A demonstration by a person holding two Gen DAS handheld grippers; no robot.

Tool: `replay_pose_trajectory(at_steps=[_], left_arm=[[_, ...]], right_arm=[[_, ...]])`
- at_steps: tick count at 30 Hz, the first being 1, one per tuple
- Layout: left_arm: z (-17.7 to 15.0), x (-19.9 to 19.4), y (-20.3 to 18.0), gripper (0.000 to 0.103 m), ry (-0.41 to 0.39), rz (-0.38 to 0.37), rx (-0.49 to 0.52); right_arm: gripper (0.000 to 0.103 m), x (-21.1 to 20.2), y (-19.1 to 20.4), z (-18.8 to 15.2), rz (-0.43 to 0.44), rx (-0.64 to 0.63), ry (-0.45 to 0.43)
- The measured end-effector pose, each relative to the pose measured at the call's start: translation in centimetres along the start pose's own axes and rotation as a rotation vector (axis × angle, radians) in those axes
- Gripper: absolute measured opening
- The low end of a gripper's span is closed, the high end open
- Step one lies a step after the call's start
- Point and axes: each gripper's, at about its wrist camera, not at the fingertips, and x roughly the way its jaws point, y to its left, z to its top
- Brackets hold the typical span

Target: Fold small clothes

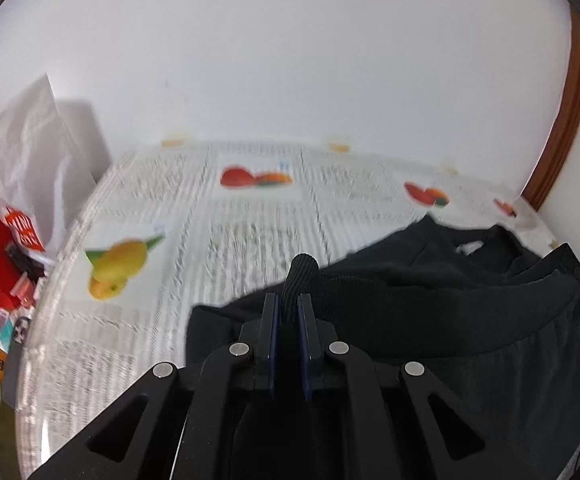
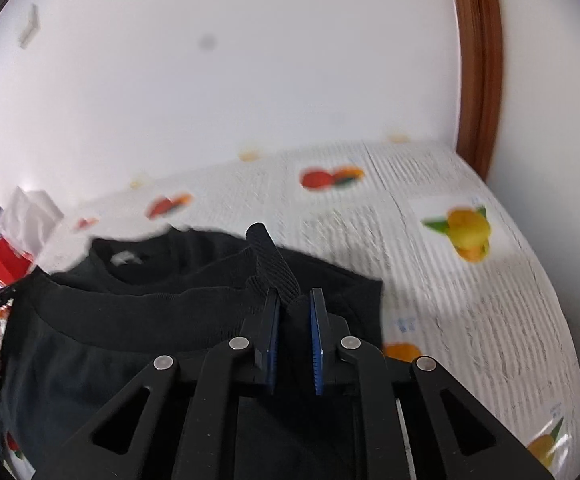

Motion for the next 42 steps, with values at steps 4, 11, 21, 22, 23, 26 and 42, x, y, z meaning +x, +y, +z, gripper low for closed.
replay_pose_trajectory(at_steps=[4, 11, 21, 22, 23, 26, 42], left_arm=[[-0.6, 1.0, -0.1, 0.011, 0.035, 0.018, 0.002], [-0.8, 0.0, 0.0, 0.029, 0.066, 0.033, 0.007], [-5.6, -4.0, 2.2, 0.05, 0.134, 0.003, 0.014], [-6.6, -4.6, 2.6, 0.051, 0.139, 0.002, 0.008], [-7.2, -5.1, 2.9, 0.052, 0.142, 0.003, 0.003], [-9.3, -6.5, 4.0, 0.053, 0.149, 0.005, -0.025], [-12.7, -8.7, 3.4, 0.009, 0.092, 0.003, -0.076]], right_arm=[[0.018, 2.9, -0.4, -0.3, -0.02, 0.024, 0.072], [0.036, -0.4, -0.7, -1.0, -0.052, 0.028, 0.019], [0.047, -5.0, -3.1, -7.9, -0.08, 0.021, 0.101], [0.048, -5.2, -3.2, -8.6, -0.071, 0.031, 0.107], [0.048, -5.4, -3.5, -9.2, -0.06, 0.049, 0.109], [0.048, -6.0, -4.5, -10.3, -0.014, 0.112, 0.105], [0.013, -6.4, -3.6, -9.3, 0.021, 0.022, 0.054]])
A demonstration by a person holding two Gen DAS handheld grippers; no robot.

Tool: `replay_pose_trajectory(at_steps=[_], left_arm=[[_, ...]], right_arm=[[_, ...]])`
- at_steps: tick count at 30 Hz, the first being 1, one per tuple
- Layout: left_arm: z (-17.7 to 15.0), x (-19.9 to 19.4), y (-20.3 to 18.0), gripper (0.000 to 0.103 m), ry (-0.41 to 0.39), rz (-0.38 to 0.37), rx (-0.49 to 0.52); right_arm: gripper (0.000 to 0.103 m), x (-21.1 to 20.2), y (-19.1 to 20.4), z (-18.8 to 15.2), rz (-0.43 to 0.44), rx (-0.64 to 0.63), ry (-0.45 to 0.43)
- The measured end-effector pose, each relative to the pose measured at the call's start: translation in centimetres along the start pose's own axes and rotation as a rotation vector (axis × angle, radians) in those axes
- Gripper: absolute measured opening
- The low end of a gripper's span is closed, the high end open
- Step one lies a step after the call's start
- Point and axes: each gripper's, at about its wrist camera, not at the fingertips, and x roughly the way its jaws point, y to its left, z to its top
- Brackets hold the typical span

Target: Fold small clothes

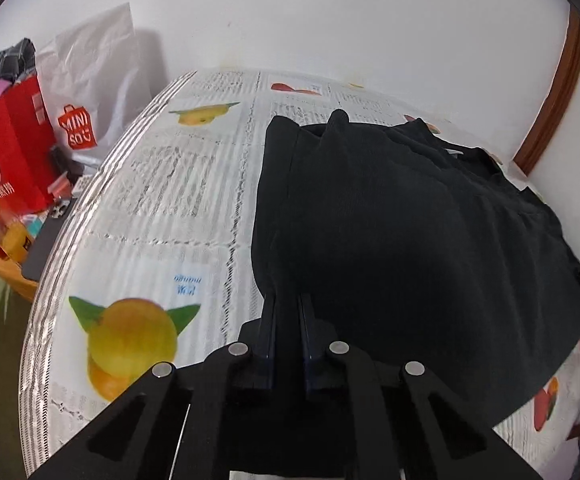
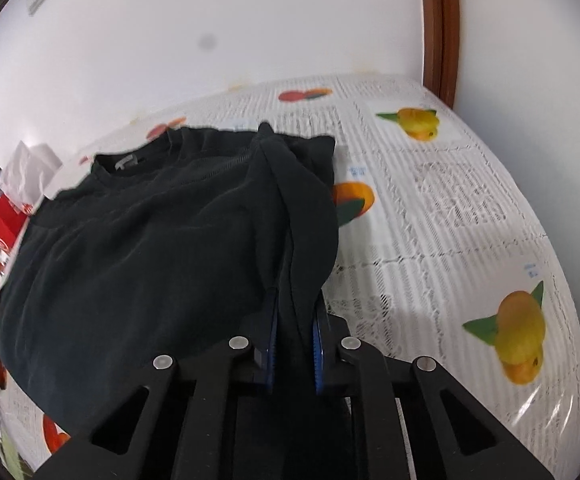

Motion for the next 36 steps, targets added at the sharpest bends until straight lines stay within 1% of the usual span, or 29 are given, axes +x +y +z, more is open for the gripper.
replay_pose_trajectory(at_steps=[2, 4, 6, 10, 12, 14, 16, 19, 20, 21, 22, 24, 26, 28, 29, 30, 31, 32, 34, 35, 36], left_arm=[[0.6, 0.6, -0.3, 0.009, 0.009, -0.028, -0.007], [1.5, 1.3, -1.2, 0.009, 0.021, -0.066, -0.016], [2.4, 2.2, -2.3, 0.009, 0.023, -0.085, -0.012], [4.3, 4.3, -5.7, 0.009, 0.009, -0.09, 0.038], [4.7, 4.9, -6.9, 0.01, 0.009, -0.066, 0.067], [4.8, 5.1, -7.4, 0.012, 0.011, -0.035, 0.086], [4.4, 4.8, -7.3, 0.016, 0.016, -0.033, 0.087], [3.3, 3.7, -6.4, 0.021, 0.021, -0.047, 0.078], [3.0, 3.3, -6.0, 0.025, 0.023, -0.051, 0.076], [2.5, 3.0, -5.6, 0.029, 0.023, -0.055, 0.076], [1.9, 2.3, -5.2, 0.031, 0.013, -0.057, 0.083], [1.1, 1.3, -4.7, 0.038, 0.001, -0.052, 0.099], [0.1, 0.1, -3.6, 0.038, 0.0, -0.045, 0.101], [-0.9, -0.9, -2.3, 0.038, -0.001, -0.036, 0.093], [-1.4, -1.2, -1.8, 0.04, 0.001, -0.02, 0.09], [-1.8, -1.4, -1.3, 0.044, 0.003, -0.003, 0.087], [-2.4, -1.6, -0.6, 0.045, 0.005, 0.022, 0.077], [-2.8, -1.8, 0.0, 0.046, 0.008, 0.033, 0.067], [-3.5, -2.1, 1.1, 0.046, 0.017, 0.047, 0.044], [-3.8, -2.4, 1.5, 0.049, 0.013, 0.053, 0.039], [-4.0, -2.6, 1.7, 0.054, 0.006, 0.06, 0.039]], right_arm=[[0.012, 0.1, -0.9, 0.7, -0.005, 0.012, -0.007], [0.012, 0.4, -1.8, 1.9, -0.038, 0.014, -0.016], [0.012, 0.9, -2.9, 3.3, -0.07, 0.024, -0.025], [0.012, 2.3, -5.2, 5.5, -0.147, 0.044, -0.039], [0.013, 2.5, -6.1, 5.6, -0.152, 0.069, -0.04], [0.015, 2.0, -6.3, 5.2, -0.165, 0.075, -0.039], [0.016, 1.0, -6.1, 4.2, -0.187, 0.069, -0.049], [0.023, -0.6, -5.9, 2.0, -0.217, 0.067, -0.047], [0.024, -1.1, -5.7, 1.1, -0.234, 0.068, -0.045], [0.025, -1.6, -5.7, 0.4, -0.253, 0.064, -0.037], [0.025, -2.2, -5.5, -0.5, -0.271, 0.064, -0.038], [0.026, -4.1, -4.9, -1.8, -0.305, 0.085, -0.053], [0.026, -6.0, -3.2, -2.8, -0.332, 0.082, -0.068], [0.028, -7.2, -1.3, -3.3, -0.29, 0.079, -0.097], [0.033, -7.5, 0.1, -3.4, -0.245, 0.083, -0.108], [0.037, -7.5, 1.5, -3.5, -0.201, 0.086, -0.109], [0.042, -7.1, 3.5, -3.6, -0.142, 0.084, -0.106], [0.043, -6.5, 5.4, -3.6, -0.1, 0.073, -0.097], [0.043, -5.1, 9.0, -3.5, -0.054, 0.029, -0.072], [0.043, -4.1, 11.5, -3.5, -0.034, -0.006, -0.056], [0.043, -3.3, 13.7, -3.5, -0.016, -0.039, -0.046]])
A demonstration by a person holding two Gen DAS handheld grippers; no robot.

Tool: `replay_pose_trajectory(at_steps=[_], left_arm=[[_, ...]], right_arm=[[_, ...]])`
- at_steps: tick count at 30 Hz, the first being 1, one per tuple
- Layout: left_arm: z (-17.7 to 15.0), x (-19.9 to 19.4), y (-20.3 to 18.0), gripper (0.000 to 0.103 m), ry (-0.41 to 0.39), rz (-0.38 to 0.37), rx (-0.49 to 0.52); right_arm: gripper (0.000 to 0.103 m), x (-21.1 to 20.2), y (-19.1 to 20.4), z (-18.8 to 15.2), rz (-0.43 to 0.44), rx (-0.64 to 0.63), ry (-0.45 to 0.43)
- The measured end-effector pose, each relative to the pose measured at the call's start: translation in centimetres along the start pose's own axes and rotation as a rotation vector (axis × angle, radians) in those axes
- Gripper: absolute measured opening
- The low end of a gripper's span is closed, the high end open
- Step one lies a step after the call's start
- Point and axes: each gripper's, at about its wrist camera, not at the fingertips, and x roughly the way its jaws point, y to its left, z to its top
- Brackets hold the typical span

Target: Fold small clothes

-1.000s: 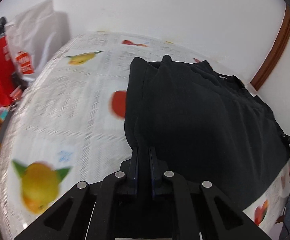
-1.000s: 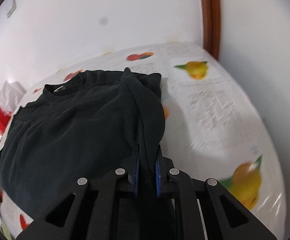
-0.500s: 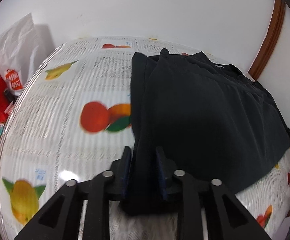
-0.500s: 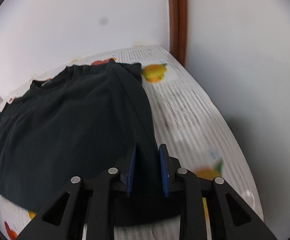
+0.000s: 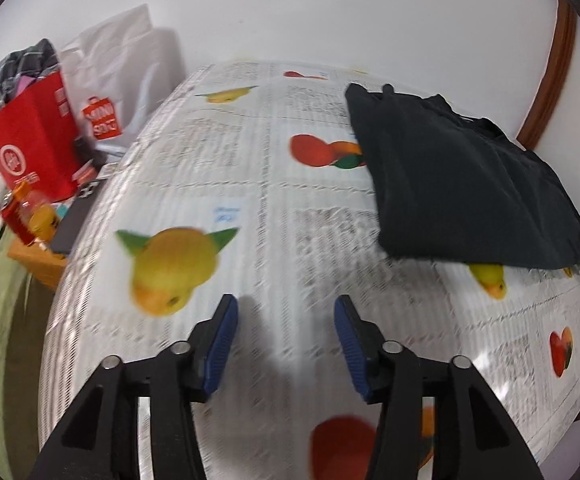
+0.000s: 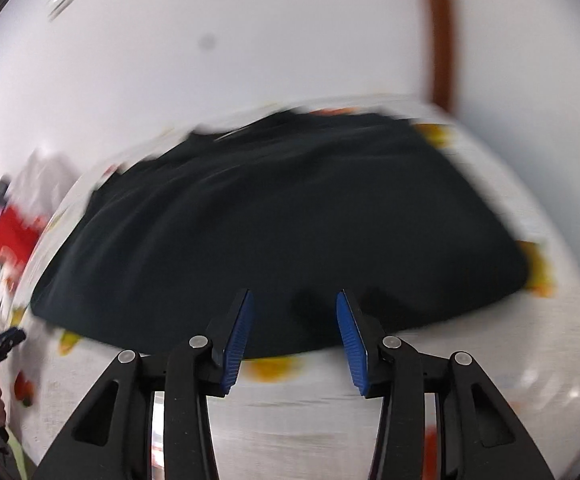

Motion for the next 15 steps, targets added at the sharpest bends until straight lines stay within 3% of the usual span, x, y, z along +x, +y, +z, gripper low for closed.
replay_pose_trajectory(at_steps=[6, 8, 10, 12, 15], left_arm=[[-0.9, -0.4, 1.2, 0.061, -0.003, 0.095, 0.017], [-0.9, -0.4, 1.7, 0.063, -0.011, 0.103, 0.008], [-0.8, -0.4, 2.0, 0.064, -0.015, 0.117, 0.001], [-0.8, -0.4, 2.5, 0.066, -0.022, 0.129, -0.003], [-0.8, -0.1, 3.1, 0.07, -0.029, 0.127, -0.012]], right_arm=[[0.045, 3.5, 12.7, 0.4, 0.136, -0.158, 0.013], [0.052, 4.1, 15.8, 0.0, 0.163, -0.194, 0.082], [0.063, 4.9, 18.2, -0.8, 0.159, -0.279, 0.1], [0.065, 4.6, 19.9, -1.8, 0.095, -0.371, 0.083], [0.065, 3.0, 21.3, -3.3, 0.116, -0.466, 0.084]])
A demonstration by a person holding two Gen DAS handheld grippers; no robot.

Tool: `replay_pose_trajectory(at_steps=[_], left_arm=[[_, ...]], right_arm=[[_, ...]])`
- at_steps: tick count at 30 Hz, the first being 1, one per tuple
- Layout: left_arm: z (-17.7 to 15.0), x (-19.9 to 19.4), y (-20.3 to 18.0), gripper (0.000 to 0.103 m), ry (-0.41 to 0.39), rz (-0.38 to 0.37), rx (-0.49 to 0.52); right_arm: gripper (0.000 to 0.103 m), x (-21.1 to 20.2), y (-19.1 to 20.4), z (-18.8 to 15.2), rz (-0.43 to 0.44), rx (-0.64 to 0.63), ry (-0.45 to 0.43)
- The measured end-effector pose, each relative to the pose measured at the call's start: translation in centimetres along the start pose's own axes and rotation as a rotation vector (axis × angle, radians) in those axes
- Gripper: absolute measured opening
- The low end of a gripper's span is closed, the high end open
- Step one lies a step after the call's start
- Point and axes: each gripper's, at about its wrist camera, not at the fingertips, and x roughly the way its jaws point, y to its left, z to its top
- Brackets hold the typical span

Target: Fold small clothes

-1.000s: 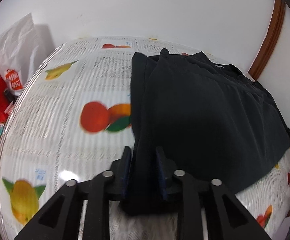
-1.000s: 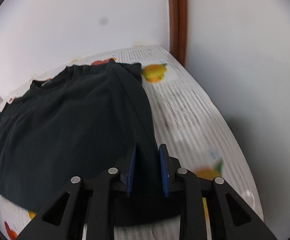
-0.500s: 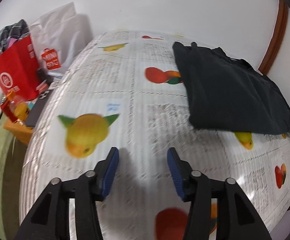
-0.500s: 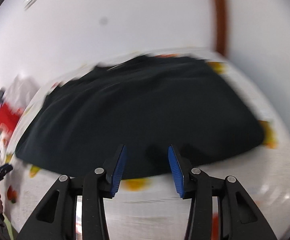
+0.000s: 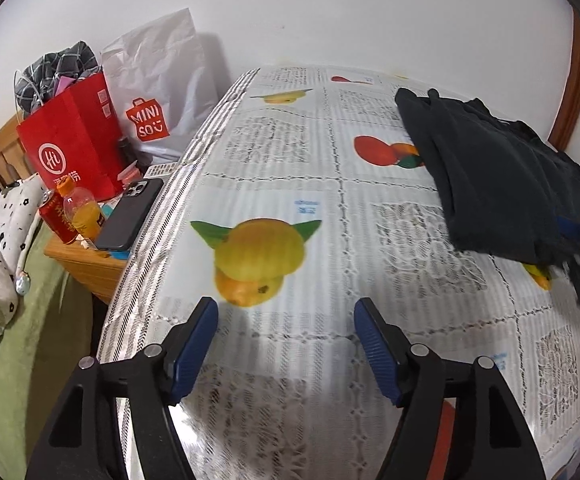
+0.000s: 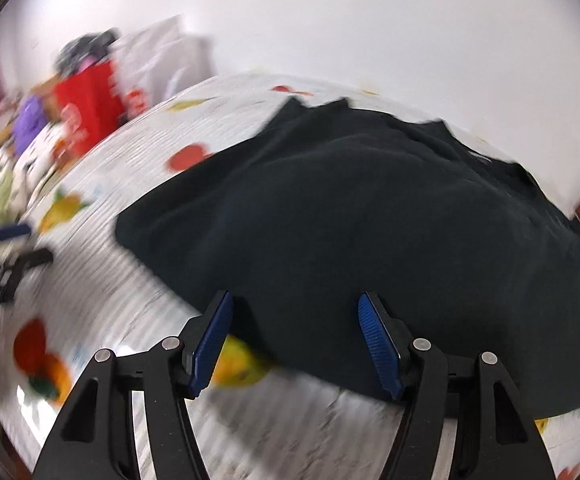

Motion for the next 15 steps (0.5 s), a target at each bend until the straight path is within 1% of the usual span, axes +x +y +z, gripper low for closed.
replay_pose_trajectory(at_steps=[3, 5, 7, 10, 13, 15], left_arm=[[0.1, 0.4, 0.2, 0.074, -0.012, -0.002, -0.001], [0.3, 0.5, 0.1, 0.075, -0.008, -0.001, -0.005], [0.4, 0.6, 0.1, 0.077, -0.003, -0.005, -0.014], [0.2, 0.7, 0.1, 0.078, -0.012, -0.011, -0.015], [0.2, 0.8, 0.2, 0.078, -0.015, -0.011, -0.024], [0.2, 0.9, 0.1, 0.08, -0.011, -0.008, -0.024]], right_arm=[[0.065, -1.2, 1.7, -0.6, -0.01, -0.1, -0.019], [0.065, -0.7, 3.3, -0.4, -0.031, -0.167, -0.019], [0.065, -0.3, 4.3, -0.4, -0.05, -0.21, -0.007], [0.065, 0.7, 4.9, 0.6, -0.074, -0.235, -0.023], [0.059, 1.9, 6.1, 2.1, -0.108, -0.27, -0.031], [0.052, 2.6, 6.9, 2.8, -0.132, -0.304, -0.035]])
